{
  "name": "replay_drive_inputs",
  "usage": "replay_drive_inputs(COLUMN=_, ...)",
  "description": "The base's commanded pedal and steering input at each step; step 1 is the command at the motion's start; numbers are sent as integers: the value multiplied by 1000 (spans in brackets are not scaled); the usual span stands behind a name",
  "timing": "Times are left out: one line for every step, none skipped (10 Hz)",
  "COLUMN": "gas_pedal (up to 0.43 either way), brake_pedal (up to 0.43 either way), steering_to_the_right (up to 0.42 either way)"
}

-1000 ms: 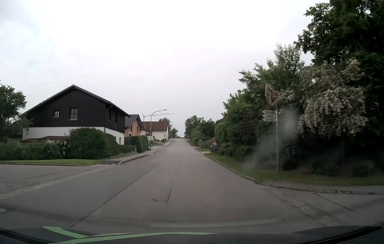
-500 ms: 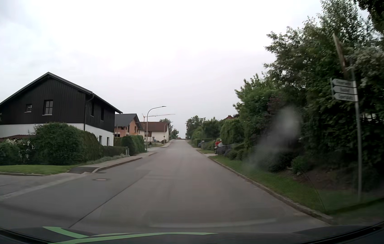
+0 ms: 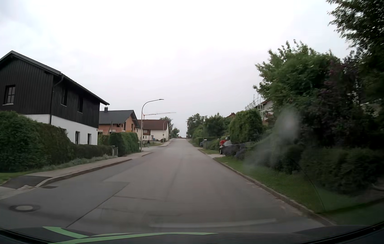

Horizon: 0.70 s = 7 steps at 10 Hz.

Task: Follow the waypoints while adhering to traffic rules and regulations

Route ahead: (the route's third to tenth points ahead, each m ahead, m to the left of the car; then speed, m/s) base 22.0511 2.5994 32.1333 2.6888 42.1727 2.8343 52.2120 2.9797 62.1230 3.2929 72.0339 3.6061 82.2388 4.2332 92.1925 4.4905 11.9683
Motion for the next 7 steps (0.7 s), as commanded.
replay_drive_inputs(gas_pedal=118, brake_pedal=0, steering_to_the_right=-4)
replay_drive_inputs(gas_pedal=118, brake_pedal=0, steering_to_the_right=-4)
replay_drive_inputs(gas_pedal=118, brake_pedal=0, steering_to_the_right=-4)
replay_drive_inputs(gas_pedal=118, brake_pedal=0, steering_to_the_right=-4)
replay_drive_inputs(gas_pedal=118, brake_pedal=0, steering_to_the_right=-4)
replay_drive_inputs(gas_pedal=118, brake_pedal=0, steering_to_the_right=-4)
replay_drive_inputs(gas_pedal=118, brake_pedal=0, steering_to_the_right=-4)
